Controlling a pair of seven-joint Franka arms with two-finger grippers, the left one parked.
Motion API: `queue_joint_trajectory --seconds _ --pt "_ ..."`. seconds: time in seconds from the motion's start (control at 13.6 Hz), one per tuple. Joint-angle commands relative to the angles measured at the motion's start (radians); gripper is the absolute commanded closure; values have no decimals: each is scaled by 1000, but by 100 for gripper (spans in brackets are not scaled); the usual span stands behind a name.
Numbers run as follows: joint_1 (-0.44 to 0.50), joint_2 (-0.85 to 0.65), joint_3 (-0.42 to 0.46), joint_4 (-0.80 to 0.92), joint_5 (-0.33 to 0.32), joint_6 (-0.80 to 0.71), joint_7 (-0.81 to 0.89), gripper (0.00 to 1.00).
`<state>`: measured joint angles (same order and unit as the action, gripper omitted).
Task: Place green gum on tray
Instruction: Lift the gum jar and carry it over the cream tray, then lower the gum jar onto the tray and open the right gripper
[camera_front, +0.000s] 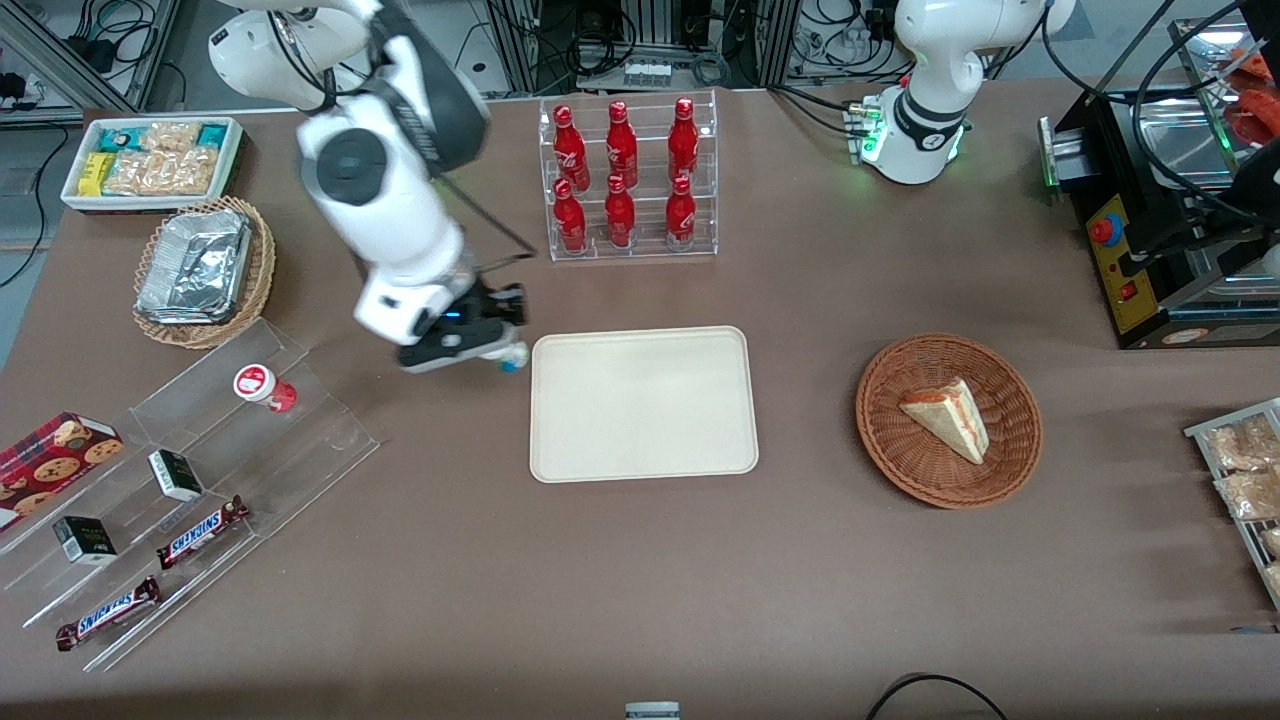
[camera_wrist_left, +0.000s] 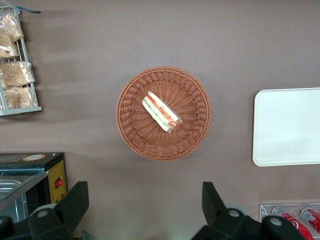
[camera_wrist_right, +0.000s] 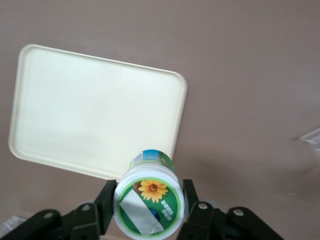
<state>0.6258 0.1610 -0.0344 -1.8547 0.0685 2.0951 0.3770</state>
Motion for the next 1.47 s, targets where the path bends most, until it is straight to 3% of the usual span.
queue_joint_trajectory --seconds 0.0,0.37,0.59,0.74,1.4 --pt "92 149 -15 112 -33 67 158 100" --pt "172 302 -18 144 -82 201 345 100" --pt "210 402 -16 202 -160 212 451 100" --pt "227 442 -19 221 -167 221 528 100" --pt "250 520 -18 287 -174 229 583 100"
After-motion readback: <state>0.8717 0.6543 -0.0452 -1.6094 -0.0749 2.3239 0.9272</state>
